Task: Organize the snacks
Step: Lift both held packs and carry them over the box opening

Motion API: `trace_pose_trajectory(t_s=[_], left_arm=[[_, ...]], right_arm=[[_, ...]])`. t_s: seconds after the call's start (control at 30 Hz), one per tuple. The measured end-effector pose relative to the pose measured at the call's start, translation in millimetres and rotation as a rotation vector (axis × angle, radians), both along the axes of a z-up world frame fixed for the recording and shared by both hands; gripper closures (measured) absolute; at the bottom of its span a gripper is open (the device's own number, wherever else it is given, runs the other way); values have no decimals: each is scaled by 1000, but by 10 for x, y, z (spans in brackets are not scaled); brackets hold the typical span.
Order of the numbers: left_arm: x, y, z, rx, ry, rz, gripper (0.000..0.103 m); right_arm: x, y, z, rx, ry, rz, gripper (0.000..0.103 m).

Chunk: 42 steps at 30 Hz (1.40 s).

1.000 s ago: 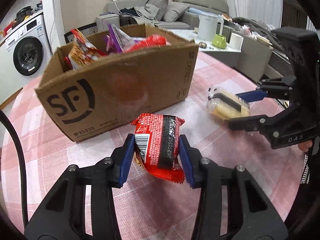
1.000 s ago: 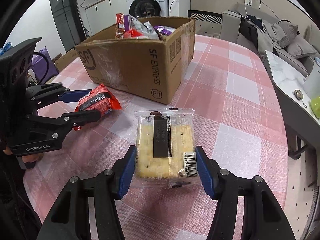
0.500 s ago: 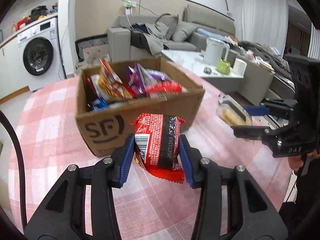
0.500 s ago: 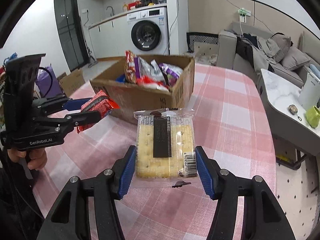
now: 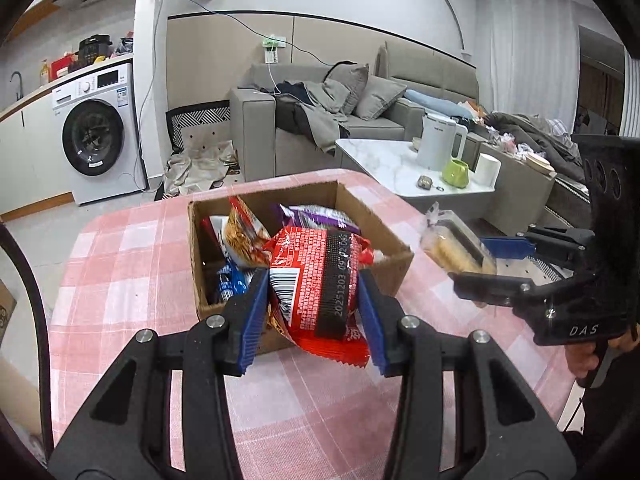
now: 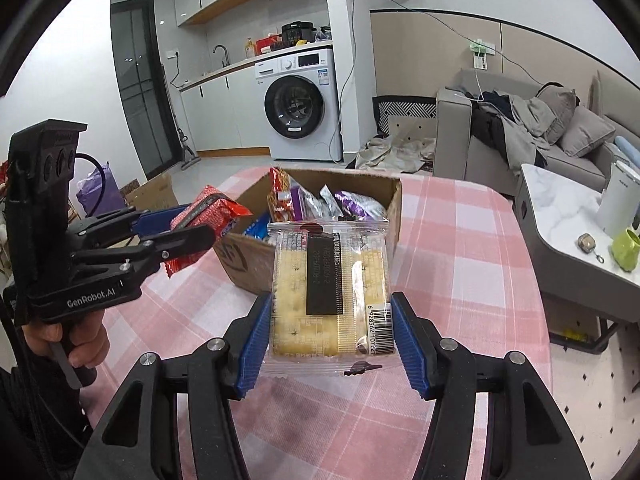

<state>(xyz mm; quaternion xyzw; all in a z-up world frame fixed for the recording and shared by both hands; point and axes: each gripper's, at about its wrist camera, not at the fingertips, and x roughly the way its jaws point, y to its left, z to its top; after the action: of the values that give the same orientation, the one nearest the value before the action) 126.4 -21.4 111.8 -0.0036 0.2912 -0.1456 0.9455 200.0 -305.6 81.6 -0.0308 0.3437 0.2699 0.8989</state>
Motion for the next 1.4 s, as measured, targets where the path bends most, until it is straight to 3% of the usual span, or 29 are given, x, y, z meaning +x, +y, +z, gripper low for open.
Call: trace_pose_trajectory(t_s=[0.2,0.5,0.77,1.4], left_arm=[[105,27,178,-1,-20,30,62],[405,112,203,11,-9,83,62],[726,121,-23,37,27,124,62],[1236,157,-575,85,66,159,62]], right_arm=[[212,124,84,61,34,31,44],[485,164,147,132,59,-7,44],[778,215,78,171,92,-25,44],[1137,373,-197,142,117,-33,44]])
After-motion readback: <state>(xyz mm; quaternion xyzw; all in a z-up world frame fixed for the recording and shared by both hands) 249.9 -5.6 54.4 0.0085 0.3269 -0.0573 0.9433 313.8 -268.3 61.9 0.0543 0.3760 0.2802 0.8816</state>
